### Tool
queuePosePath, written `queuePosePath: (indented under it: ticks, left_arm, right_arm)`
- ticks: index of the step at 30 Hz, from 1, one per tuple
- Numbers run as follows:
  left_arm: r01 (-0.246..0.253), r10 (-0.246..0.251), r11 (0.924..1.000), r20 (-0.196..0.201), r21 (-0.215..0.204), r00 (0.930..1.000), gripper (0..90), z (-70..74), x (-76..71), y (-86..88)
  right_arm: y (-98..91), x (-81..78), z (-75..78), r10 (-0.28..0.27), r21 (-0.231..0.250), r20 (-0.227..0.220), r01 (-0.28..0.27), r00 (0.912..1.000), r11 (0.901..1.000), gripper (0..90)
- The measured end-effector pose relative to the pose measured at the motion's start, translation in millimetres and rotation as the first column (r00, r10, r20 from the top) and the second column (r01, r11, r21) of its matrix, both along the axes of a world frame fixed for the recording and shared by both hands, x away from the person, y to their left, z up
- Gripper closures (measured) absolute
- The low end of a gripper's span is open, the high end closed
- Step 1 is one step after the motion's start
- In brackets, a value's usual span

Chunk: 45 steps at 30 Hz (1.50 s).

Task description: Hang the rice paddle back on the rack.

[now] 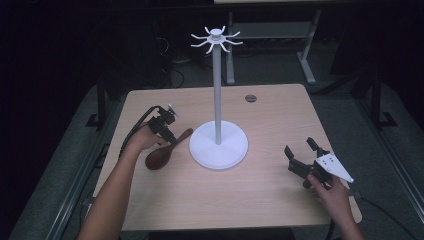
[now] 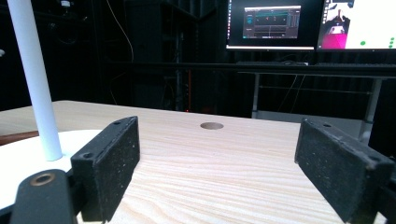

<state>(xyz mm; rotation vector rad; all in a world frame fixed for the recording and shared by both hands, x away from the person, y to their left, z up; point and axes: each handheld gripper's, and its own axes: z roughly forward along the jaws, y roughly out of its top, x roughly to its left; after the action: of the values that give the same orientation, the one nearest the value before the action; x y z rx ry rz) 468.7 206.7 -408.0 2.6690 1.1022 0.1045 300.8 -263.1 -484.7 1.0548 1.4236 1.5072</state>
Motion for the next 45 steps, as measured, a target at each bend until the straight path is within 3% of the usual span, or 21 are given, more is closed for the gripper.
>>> queuePosePath:
  ticks: [8,22,28,35,45]
  left_arm:
    - [0.006,-0.004,0.9983,-0.026,0.058,0.9996,58.2,-7.3,13.5,-12.1]
    - [0.027,-0.02,0.9894,-0.046,0.143,0.9987,62.8,-21.3,18.0,-24.1]
    - [0.022,-0.013,0.9882,-0.063,0.152,0.9979,67.3,-25.2,18.5,-26.2]
    - [-0.003,0.014,0.9918,-0.085,0.128,0.9963,75.5,-25.5,19.7,-24.5]
    - [-0.017,0.028,0.9936,-0.094,0.112,0.9952,78.4,-24.9,20.3,-20.2]
  right_arm:
    - [-0.2,-0.2,0.0,0.001,0.002,-0.001,-0.001,1.0,1.0,13.3]
    - [-0.2,-0.3,0.0,0.002,0.003,0.0,-0.002,1.0,1.0,13.3]
    - [-0.2,-0.3,-0.1,0.002,0.003,0.0,-0.002,1.0,1.0,13.3]
    - [-0.3,-0.3,-0.1,0.001,0.001,0.001,-0.001,1.0,1.0,13.3]
    - [-0.3,-0.3,-0.1,0.001,0.001,0.002,-0.001,1.0,1.0,13.3]
